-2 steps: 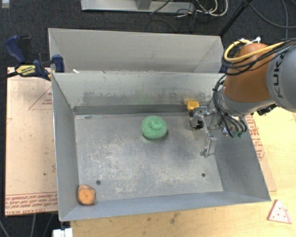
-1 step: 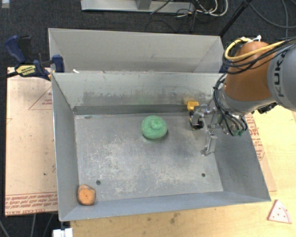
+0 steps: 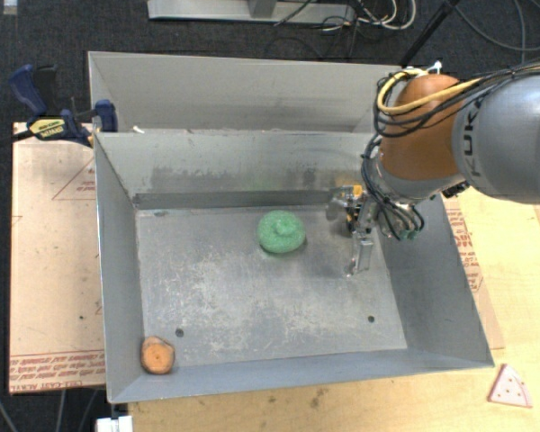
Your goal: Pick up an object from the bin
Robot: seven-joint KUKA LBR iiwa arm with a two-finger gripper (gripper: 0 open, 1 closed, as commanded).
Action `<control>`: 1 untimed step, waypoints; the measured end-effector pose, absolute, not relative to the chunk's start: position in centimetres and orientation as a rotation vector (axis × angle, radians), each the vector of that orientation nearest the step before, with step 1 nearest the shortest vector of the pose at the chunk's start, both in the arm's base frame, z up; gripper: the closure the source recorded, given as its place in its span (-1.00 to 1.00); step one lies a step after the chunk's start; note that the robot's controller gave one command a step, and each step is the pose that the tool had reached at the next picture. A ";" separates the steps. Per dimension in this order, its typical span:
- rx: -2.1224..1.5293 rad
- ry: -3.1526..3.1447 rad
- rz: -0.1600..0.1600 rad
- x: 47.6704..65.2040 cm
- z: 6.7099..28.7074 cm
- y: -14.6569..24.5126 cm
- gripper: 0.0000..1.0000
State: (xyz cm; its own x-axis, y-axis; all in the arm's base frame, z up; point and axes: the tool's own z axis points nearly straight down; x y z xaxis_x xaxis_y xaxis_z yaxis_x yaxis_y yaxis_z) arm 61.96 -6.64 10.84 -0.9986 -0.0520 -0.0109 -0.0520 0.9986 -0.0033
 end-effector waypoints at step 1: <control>-0.075 3.137 0.008 62.9 7.6 -6.1 -1.00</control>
Offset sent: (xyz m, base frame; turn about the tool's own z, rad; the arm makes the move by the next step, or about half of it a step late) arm 0.0210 0.0724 -0.0335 0.2627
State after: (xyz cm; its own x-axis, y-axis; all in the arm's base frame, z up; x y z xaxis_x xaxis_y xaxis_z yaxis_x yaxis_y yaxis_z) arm 62.87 -6.08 7.55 -0.9988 -0.0480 -0.0034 -0.0480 0.9988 0.0049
